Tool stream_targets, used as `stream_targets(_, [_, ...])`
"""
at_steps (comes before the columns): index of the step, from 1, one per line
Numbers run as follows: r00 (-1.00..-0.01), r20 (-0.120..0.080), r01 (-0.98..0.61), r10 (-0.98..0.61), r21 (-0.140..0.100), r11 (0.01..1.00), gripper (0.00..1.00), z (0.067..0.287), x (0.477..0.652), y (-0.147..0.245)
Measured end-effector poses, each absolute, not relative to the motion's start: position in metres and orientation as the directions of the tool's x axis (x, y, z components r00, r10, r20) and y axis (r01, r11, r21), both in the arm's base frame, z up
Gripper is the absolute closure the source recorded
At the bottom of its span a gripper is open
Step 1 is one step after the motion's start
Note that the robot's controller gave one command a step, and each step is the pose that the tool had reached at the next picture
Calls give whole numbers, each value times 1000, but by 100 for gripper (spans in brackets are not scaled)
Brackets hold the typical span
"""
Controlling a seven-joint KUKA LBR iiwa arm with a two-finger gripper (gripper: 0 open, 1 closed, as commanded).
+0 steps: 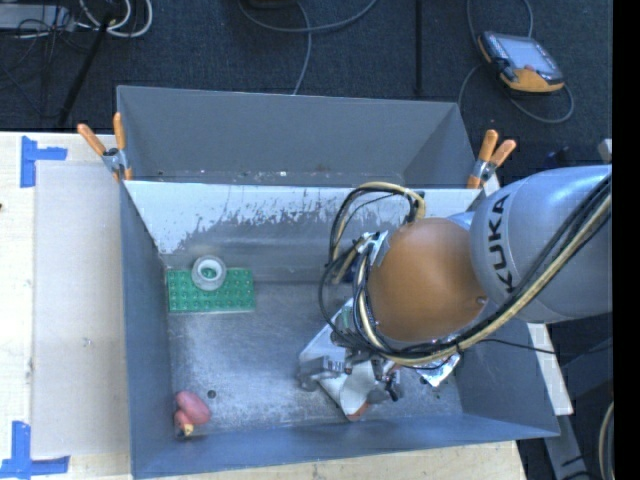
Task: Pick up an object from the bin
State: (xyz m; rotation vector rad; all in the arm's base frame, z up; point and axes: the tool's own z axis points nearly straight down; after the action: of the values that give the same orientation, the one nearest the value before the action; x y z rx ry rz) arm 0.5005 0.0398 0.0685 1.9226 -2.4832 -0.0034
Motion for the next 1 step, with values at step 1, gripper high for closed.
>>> stream_targets(1, [-254, -1, -967, -967, 5, 254, 0, 68, 500, 40])
